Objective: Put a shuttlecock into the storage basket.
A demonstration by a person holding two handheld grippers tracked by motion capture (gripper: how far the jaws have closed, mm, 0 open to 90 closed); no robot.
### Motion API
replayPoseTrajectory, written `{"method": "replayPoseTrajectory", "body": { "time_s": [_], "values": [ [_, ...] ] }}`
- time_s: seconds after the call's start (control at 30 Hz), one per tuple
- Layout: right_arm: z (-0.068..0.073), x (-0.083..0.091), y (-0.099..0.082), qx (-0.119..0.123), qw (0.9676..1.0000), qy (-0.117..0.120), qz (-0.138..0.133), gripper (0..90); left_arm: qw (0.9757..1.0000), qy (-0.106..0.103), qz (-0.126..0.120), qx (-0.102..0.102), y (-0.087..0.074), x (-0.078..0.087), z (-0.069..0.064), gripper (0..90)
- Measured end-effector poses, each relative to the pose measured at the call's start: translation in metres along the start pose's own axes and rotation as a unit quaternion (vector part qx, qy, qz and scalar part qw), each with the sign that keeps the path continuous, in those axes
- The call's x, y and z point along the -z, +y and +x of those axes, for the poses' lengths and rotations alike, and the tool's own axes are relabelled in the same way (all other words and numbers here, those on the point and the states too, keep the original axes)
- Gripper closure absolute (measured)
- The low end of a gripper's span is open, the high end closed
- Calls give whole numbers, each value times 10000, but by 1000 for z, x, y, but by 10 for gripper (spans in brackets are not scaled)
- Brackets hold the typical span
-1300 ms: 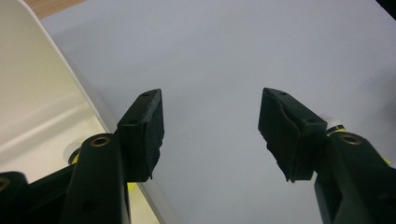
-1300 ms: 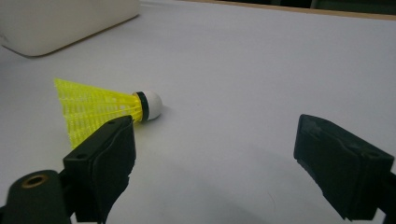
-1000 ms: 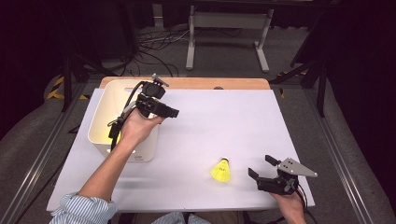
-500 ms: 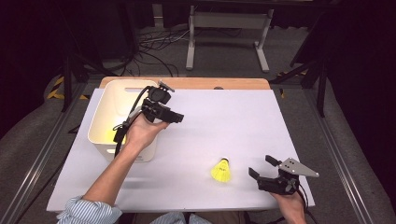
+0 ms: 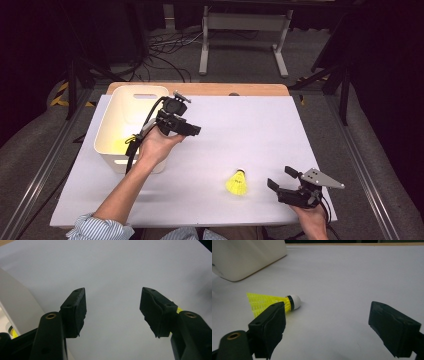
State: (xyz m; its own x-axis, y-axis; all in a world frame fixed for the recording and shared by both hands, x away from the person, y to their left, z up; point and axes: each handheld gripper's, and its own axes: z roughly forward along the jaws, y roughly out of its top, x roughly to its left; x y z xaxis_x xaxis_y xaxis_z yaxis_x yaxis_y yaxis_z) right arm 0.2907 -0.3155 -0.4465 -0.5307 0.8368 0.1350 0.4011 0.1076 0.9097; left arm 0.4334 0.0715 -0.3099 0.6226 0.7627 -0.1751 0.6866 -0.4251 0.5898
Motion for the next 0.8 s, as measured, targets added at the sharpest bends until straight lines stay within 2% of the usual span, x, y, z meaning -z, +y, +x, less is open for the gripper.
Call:
{"method": "replayPoseTrajectory", "body": {
  "time_s": [0.13,0.43,0.63,0.77,0.8],
  "values": [
    [-1,1,1,-93,9999,45,-17,167,10000,10,6,-27,-3,-4,-3,384],
    [0,1,4,-100,9999,101,77,194,10000,-87,8,-36,-7,-11,-8,383],
    [5,1,7,59,9998,133,167,221,9999,-94,15,-83,-11,-16,-12,380],
    [13,-1,10,303,9989,174,300,242,9999,-112,25,-94,-14,-20,-15,378],
    [13,-1,10,303,9989,174,300,242,9999,-115,34,-111,-14,-21,-15,377]
  ]
}}
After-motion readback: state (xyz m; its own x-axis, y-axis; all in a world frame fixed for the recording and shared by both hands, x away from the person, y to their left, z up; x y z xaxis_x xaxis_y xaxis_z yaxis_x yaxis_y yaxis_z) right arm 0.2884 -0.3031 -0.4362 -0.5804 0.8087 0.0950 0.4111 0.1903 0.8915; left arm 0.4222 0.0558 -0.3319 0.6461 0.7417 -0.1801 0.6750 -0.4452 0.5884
